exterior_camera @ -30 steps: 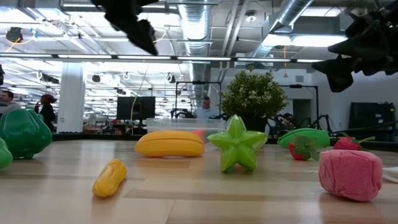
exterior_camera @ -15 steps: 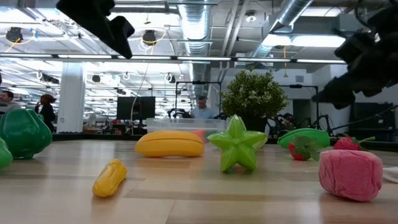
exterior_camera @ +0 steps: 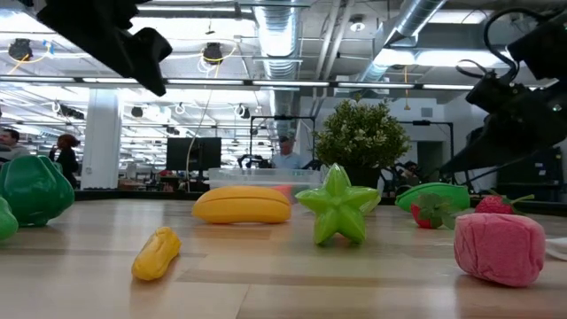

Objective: Pick and placing Produce into tupperware
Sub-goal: Put the green corn into the transparent container

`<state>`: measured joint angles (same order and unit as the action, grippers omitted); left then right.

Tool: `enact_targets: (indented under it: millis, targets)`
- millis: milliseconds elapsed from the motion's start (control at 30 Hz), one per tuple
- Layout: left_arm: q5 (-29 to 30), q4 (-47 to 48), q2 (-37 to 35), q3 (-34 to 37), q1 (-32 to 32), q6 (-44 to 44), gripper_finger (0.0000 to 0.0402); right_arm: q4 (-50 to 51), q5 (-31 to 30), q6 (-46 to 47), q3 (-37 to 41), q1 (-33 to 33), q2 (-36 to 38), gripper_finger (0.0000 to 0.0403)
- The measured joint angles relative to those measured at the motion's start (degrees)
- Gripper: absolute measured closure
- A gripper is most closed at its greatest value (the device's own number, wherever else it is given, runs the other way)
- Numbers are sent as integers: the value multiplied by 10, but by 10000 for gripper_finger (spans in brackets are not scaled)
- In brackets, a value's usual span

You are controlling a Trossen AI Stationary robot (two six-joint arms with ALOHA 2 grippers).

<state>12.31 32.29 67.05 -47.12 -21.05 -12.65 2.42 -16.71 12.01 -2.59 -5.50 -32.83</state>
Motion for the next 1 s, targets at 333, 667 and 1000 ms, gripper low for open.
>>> enact_targets:
  millis: [333, 667, 1000]
  targets:
    - [26, -23, 0, 6, -14, -8, 117, -64, 0, 1, -1, 0, -90, 171]
    - [40, -23, 0, 6, -13, -5, 117, -155, -7, 0, -1, 0, -196, 171]
    - [41, -23, 0, 6, -13, -5, 117, -227, -13, 0, -1, 22, -282, 163]
